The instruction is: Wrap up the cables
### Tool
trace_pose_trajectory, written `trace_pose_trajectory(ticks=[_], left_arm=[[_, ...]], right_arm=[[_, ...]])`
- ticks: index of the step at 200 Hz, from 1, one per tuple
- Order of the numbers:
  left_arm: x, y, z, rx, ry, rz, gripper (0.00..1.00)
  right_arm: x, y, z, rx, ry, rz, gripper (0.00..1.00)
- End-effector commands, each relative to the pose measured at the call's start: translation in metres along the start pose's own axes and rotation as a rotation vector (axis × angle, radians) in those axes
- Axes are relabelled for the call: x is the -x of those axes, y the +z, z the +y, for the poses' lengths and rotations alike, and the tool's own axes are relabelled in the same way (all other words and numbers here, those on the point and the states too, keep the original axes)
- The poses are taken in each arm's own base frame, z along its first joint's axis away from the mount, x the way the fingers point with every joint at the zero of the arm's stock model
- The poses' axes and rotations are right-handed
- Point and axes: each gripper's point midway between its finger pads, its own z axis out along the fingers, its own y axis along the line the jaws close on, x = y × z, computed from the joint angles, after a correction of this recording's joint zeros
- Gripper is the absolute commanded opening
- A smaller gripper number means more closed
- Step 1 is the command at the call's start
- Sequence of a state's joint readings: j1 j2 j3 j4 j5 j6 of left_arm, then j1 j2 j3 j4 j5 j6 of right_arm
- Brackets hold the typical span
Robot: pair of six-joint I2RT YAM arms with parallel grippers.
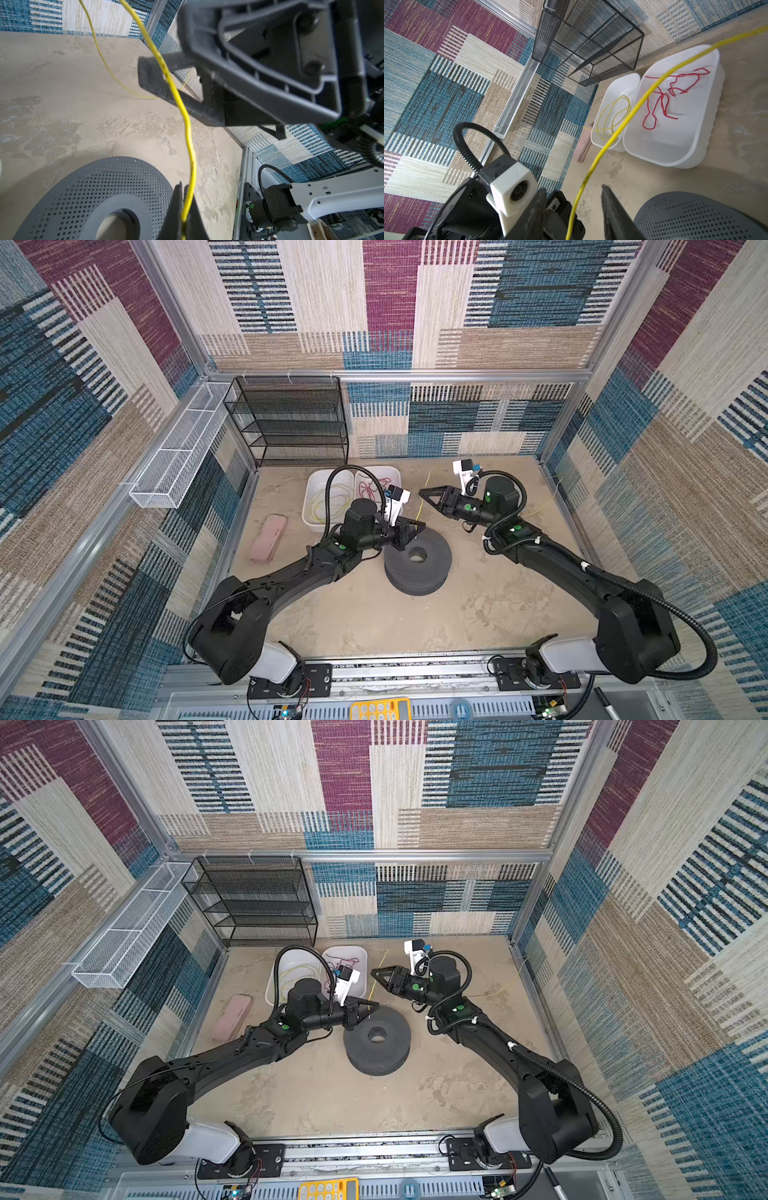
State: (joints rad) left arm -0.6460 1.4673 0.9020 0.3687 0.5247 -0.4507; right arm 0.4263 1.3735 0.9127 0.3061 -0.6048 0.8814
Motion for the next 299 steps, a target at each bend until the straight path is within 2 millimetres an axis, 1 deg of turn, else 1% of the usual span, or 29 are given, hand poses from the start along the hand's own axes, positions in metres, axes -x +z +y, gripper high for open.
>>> trace_pose_trajectory(ticks=[1,17,33,60,88,143,153,171,179,180,183,190,193,203,211,221,231,240,256,268,281,299], left_arm=[[0.011,0.002,0.001,0.007,0.001,-0.035,0.0],[0.014,0.006,0.0,-0.001,-0.002,-0.035,0.0],[0.015,0.009,-0.001,-0.014,-0.01,-0.03,0.0],[0.014,0.014,-0.003,-0.028,-0.021,-0.02,0.0],[0.014,0.013,-0.006,-0.038,-0.015,-0.019,0.0],[0.013,0.007,-0.01,-0.033,0.012,-0.013,0.0],[0.013,0.008,-0.009,-0.032,0.014,-0.012,0.0],[0.014,0.007,-0.009,-0.029,0.016,-0.015,0.0],[0.015,0.007,-0.009,-0.028,0.014,-0.017,0.0],[0.014,0.007,-0.009,-0.028,0.014,-0.016,0.0],[0.014,0.008,-0.009,-0.026,0.013,-0.016,0.05],[0.014,0.007,-0.008,-0.022,0.012,-0.015,0.21],[0.014,0.006,-0.007,-0.017,0.012,-0.014,0.27],[0.012,0.004,-0.006,-0.008,0.016,-0.015,0.37],[0.011,0.0,-0.005,0.006,0.018,-0.019,0.44],[0.009,-0.007,-0.001,0.034,0.016,-0.027,0.48],[0.006,-0.016,0.005,0.072,0.005,-0.041,0.48],[0.0,-0.026,0.015,0.123,-0.018,-0.054,0.48],[-0.012,-0.046,0.032,0.209,-0.068,-0.087,0.49],[-0.026,-0.063,0.049,0.293,-0.123,-0.105,0.49],[-0.042,-0.08,0.066,0.366,-0.182,-0.116,0.49],[-0.061,-0.094,0.082,0.412,-0.266,-0.12,0.49]], right_arm=[[-0.011,-0.004,0.009,0.042,-0.002,0.017,0.47],[-0.019,-0.006,0.007,0.042,0.006,0.027,0.46],[-0.022,-0.006,0.007,0.042,-0.001,0.034,0.42],[-0.02,-0.003,0.007,0.038,-0.015,0.038,0.34],[-0.018,0.002,0.001,0.014,-0.023,0.039,0.29],[-0.019,0.005,-0.001,0.021,-0.016,0.044,0.07],[-0.018,0.005,0.0,0.021,-0.016,0.045,0.06],[-0.018,0.004,0.001,0.025,-0.018,0.046,0.0],[-0.018,0.004,0.001,0.022,-0.021,0.044,0.0],[-0.018,0.004,0.002,0.021,-0.022,0.043,0.0],[-0.017,0.003,0.002,0.019,-0.024,0.041,0.0],[-0.016,0.002,0.002,0.012,-0.029,0.035,0.0],[-0.015,0.002,0.002,0.009,-0.033,0.031,0.0],[-0.013,0.001,0.002,-0.007,-0.049,0.023,0.0],[-0.01,-0.001,0.001,-0.026,-0.066,0.011,0.0],[-0.007,-0.003,-0.001,-0.052,-0.082,0.001,0.0],[-0.004,-0.007,-0.001,-0.064,-0.092,-0.006,0.0],[-0.001,-0.012,-0.002,-0.07,-0.103,-0.017,0.0],[0.0,-0.018,-0.01,-0.096,-0.102,-0.021,0.0],[-0.004,-0.021,-0.017,-0.105,-0.089,-0.008,0.0],[-0.013,-0.021,-0.024,-0.1,-0.07,0.028,0.0],[-0.026,-0.02,-0.037,-0.117,-0.048,0.064,0.0]])
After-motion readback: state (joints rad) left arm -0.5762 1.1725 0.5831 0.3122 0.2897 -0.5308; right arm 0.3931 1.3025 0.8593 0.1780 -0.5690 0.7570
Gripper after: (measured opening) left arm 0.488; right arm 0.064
